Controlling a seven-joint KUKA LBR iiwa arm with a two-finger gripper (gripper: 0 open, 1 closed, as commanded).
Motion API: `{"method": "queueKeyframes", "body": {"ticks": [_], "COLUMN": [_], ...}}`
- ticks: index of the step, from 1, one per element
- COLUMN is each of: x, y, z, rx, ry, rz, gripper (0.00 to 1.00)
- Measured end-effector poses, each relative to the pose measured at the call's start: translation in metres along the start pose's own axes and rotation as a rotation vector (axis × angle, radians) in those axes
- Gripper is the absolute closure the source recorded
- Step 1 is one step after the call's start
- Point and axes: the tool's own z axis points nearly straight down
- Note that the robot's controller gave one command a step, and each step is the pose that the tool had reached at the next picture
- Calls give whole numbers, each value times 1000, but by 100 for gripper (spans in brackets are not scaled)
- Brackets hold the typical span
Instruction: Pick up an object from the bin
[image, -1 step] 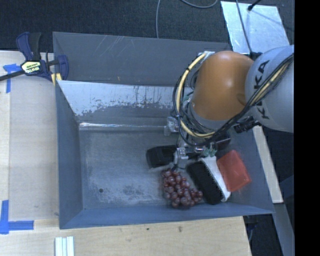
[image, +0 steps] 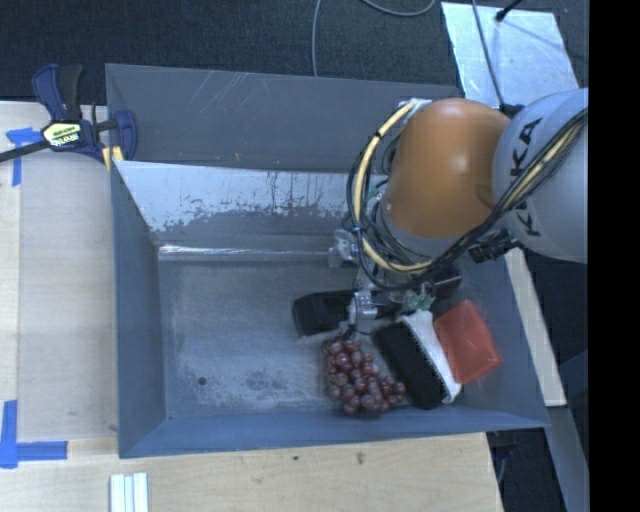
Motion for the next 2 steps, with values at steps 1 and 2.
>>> {"method": "queueKeyframes", "body": {"ticks": [1, 2], "x": [-5, -23], "y": [-8, -27], "z": [21, 75], "rx": [-1, 0], "ry": [-4, -5], "rz": [76, 77], "gripper": [0, 0]}}
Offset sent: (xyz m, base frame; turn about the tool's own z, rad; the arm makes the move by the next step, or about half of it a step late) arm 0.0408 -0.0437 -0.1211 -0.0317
